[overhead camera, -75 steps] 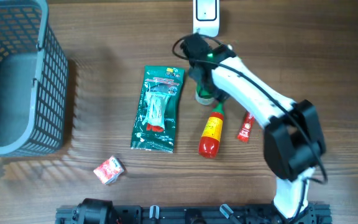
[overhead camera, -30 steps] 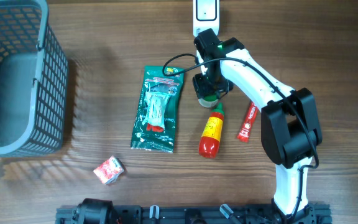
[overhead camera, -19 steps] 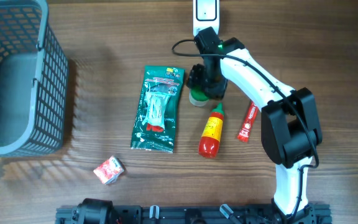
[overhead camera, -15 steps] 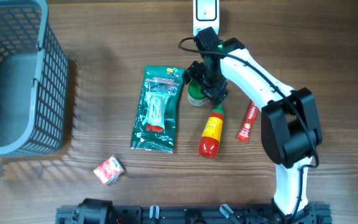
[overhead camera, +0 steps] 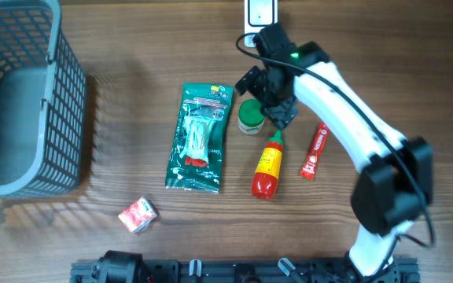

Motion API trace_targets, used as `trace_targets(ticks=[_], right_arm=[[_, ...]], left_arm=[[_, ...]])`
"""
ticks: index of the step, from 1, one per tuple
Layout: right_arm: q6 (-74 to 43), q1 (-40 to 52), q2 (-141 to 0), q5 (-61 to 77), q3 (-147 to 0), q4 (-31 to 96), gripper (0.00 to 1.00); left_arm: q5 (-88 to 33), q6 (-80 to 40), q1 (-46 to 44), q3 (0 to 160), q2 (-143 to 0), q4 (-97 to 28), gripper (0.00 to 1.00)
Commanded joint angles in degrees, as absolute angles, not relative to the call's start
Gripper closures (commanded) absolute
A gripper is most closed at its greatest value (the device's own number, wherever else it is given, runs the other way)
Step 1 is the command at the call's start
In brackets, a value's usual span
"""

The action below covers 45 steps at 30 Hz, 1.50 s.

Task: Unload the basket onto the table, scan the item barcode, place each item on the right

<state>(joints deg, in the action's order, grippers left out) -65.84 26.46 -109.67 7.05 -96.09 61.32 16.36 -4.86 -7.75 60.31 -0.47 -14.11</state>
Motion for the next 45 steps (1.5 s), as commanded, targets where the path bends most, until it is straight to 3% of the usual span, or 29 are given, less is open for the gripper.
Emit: trace_targets(ticks=[1,4,12,16,24,33,36,40,45], right_arm=[[-61.23,28.36,-107.81,-4.03,-96.44,61.19,0.00],[-58.35,29.04,-108.55,-1.98,-95.96,60.64,0.00],[-67.16,31.66,-113.89,-2.35,-94.39,57.82,0.00],[-54.98,31.66,-118.85,2.68,-94.37,53.17,0.01],[-53.43,30.72,-123.48,-1.91,-94.37,54.46,0.00],[-43.24,30.48,-126.65,-1.41,-94.37,53.19,0.00],[-43.46,30.15,-127.79,0.10,-94.37,53.67,0.10],[-43.48,30.13,-127.79,1.67,-94.39,53.65,0.30],[-38.89,30.13,-127.72,3.33,-94.59,55.59,0.38]], left_arm=[[15.42,-5.23,-7.27,60.20,-0.30,-13.98,0.00],[15.40,-5.23,-7.27,60.20,-0.30,-13.98,0.00],[15.42,-5.23,-7.27,60.20,-0.30,-13.96,0.00],[15.42,-5.21,-7.27,60.20,-0.30,-13.96,0.00],[15.42,-5.21,-7.27,60.20,-0.30,-13.98,0.00],[15.42,-5.23,-7.27,60.20,-0.30,-13.93,0.00],[15.42,-5.23,-7.27,60.20,-0.30,-13.93,0.00],[15.42,-5.21,-7.27,60.20,-0.30,-13.93,0.00],[15.42,-5.21,-7.27,60.20,-0.30,-13.93,0.00]])
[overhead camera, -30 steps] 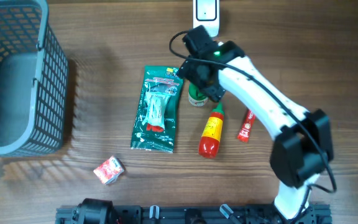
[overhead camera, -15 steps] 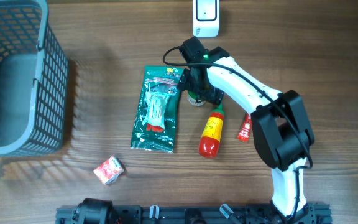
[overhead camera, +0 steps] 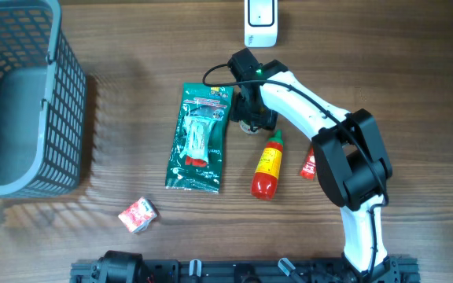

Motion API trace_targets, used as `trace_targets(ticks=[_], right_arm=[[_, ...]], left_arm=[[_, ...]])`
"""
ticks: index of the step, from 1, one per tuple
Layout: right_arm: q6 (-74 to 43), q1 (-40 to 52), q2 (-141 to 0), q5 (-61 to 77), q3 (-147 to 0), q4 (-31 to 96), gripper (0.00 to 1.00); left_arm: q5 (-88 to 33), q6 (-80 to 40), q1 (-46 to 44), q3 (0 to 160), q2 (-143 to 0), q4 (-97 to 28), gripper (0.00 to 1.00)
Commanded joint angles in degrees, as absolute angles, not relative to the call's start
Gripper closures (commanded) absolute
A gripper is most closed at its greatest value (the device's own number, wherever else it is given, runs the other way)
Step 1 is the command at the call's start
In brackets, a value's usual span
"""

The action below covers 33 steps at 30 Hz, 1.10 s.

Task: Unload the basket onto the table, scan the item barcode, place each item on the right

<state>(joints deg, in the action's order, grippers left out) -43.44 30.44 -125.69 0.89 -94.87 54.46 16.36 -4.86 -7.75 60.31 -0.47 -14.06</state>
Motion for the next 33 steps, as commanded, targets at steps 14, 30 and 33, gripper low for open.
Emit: trace_targets(ticks=[14,30,33], right_arm=[[-16.53,30.15,-127.04,-0.97,-97.27,62.15,0.00],[-48.38,30.13,-123.57,-0.84,-97.91,63.20,0.00],[-48.73,30.13,-123.87,-0.80,-95.70,60.34,0.03]], left_arm=[[15.42,-5.23,-7.27,60.20,-0.30,-13.98,0.00],[15.42,-5.23,-7.27,60.20,-0.30,-13.91,0.00],[15.40,-5.23,-7.27,60.20,-0.30,-13.91,0.00]])
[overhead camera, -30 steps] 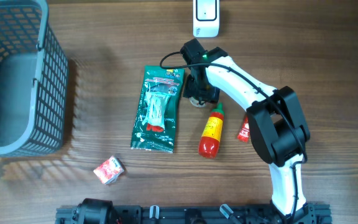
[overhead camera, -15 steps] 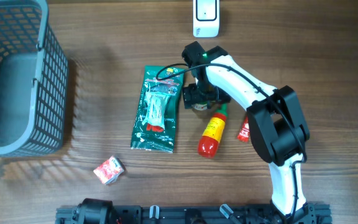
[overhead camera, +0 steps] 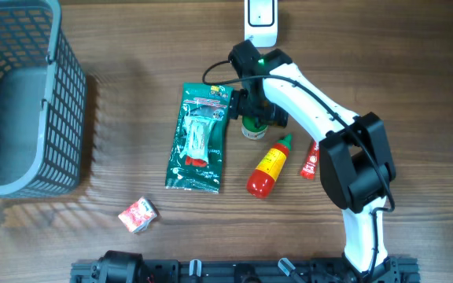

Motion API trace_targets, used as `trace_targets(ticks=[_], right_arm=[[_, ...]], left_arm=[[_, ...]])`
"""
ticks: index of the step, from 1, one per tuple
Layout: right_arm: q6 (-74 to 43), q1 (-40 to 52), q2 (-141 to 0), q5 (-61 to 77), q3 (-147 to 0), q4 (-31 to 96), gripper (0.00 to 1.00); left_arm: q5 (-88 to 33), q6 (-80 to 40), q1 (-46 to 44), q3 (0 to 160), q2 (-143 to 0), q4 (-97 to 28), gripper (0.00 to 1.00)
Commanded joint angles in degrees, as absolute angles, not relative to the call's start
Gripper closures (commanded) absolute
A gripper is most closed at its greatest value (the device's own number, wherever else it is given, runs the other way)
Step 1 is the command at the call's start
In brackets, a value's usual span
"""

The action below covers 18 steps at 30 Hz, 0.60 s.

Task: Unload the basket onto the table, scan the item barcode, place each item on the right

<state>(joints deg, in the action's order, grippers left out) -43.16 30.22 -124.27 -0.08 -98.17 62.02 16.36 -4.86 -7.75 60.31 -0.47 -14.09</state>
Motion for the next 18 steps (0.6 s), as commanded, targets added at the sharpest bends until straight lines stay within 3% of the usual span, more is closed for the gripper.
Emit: trace_targets(ticks=[1,5,11,18], right_arm=[[-49.43,29.95,-124.33,-0.82,-95.26,59.53,0.06],[-49.65,29.54,-126.74,2.55,-94.96,57.65,0.09],[-49.34,29.28,-127.61,5.52,-95.02,58.08,0.27],[-41.15,28.73,-127.61,16.32,-95.22,58.22,0.31]], left_arm=[[15.40,-5.23,-7.27,60.20,-0.30,-13.89,0.00],[15.42,-5.23,-7.27,60.20,-0.30,-13.10,0.00],[15.42,-5.21,-7.27,60.20,-0.30,-13.04,0.00],[15.42,-5.21,-7.27,60.23,-0.30,-13.04,0.00]])
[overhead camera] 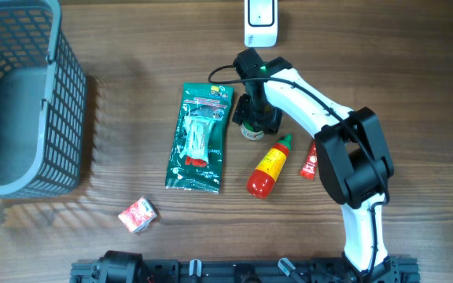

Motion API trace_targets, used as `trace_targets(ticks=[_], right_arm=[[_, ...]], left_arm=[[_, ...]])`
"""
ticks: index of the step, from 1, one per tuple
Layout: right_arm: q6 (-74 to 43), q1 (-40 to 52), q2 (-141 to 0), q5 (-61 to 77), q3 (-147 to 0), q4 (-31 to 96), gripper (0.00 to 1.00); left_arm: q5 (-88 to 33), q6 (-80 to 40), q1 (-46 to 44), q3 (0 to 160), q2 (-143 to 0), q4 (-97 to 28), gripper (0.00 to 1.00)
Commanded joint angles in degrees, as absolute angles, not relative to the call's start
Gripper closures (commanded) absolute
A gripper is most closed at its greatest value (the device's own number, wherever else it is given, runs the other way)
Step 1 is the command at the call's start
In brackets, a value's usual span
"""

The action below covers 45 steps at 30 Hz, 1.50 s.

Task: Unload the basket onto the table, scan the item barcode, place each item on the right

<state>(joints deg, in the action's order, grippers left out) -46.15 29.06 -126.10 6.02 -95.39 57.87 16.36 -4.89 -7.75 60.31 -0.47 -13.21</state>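
In the overhead view my right gripper (255,118) hangs low over a small jar with a green lid (248,132). Only the jar's near-left edge shows under the black fingers. The fingers seem to stand on either side of it, but their grip is hidden from above. The white barcode scanner (259,22) sits at the table's far edge, just beyond the gripper. The left arm is out of view.
A red sauce bottle (267,167) lies tilted just in front of the jar, with a small red tube (311,161) to its right. A green packet (199,137) lies left of the jar. A grey basket (22,98) stands far left, with a small red box (138,214) nearer the front edge.
The right gripper has shifted slightly and sits a little tighter over the green-lidded jar. The jar, the bottle and the other items lie where they were.
The right gripper was first over the red bottle's cap, right of the jar. Then it stood over the jar, hiding it. Later its fingers were spread around the jar and the red bottle lay more tilted. Now it still covers the jar on the table.
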Motion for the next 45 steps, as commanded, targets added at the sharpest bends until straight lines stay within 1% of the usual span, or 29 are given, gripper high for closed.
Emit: trace_targets(ticks=[1,3,5,8,13,17,22,25,31,33,35,37,38,40,45], right_arm=[[-38.81,28.16,-127.61,20.93,-95.48,58.35,0.31],[-35.16,27.29,-127.61,28.10,-96.14,59.13,0.32],[-30.59,26.02,-127.59,36.27,-97.06,61.67,0.35],[-24.77,24.84,-127.13,42.50,-97.84,67.18,0.40],[-16.21,24.64,-124.14,41.65,-97.93,79.15,0.40],[-13.45,25.74,-119.28,41.63,-97.93,85.25,0.41],[-13.89,29.04,-110.59,37.87,-97.93,90.78,0.41],[-17.30,32.56,-103.96,34.76,-97.93,91.85,0.41],[-28.75,40.12,-92.88,22.04,-97.93,91.00,0.39],[-30.65,41.93,-90.45,16.78,-97.93,90.19,0.39],[-32.27,43.33,-88.99,11.16,-97.93,88.58,0.35],[-34.00,43.99,-88.68,5.65,-97.91,86.28,0.36],[-35.18,44.03,-88.73,1.98,-97.71,84.01,0.37],[-35.09,44.03,-88.92,-3.44,-96.31,77.65,0.37],[-34.00,43.97,-90.17,-19.86,-90.32,56.60,0.37]], left_arm=[[15.42,-5.21,-7.27,60.23,-0.30,-13.04,0.00],[15.42,-5.21,-7.27,60.20,-0.30,-13.04,0.00],[15.42,-5.21,-7.27,60.20,-0.30,-13.02,0.00],[15.42,-5.21,-7.27,60.20,-0.30,-13.02,0.00],[15.42,-5.23,-7.27,60.20,-0.30,-13.08,0.00],[15.42,-5.23,-7.27,60.20,-0.30,-13.32,0.00],[15.38,-5.63,-7.27,60.20,-0.30,-13.02,0.00],[15.40,-8.78,-7.27,60.20,-0.30,-12.84,0.00],[15.42,-10.98,-7.27,60.20,-0.30,-12.86,0.00],[15.42,-10.98,-7.27,60.20,-0.30,-12.86,0.00],[15.40,-10.98,-7.27,60.20,-0.30,-12.86,0.00],[15.40,-10.98,-7.27,60.20,-0.30,-12.88,0.00],[15.40,-10.98,-7.27,60.20,-0.30,-12.88,0.00],[15.40,-10.98,-7.27,60.20,-0.30,-12.91,0.00],[15.38,-11.00,-7.27,60.20,-0.30,-13.67,0.00]])
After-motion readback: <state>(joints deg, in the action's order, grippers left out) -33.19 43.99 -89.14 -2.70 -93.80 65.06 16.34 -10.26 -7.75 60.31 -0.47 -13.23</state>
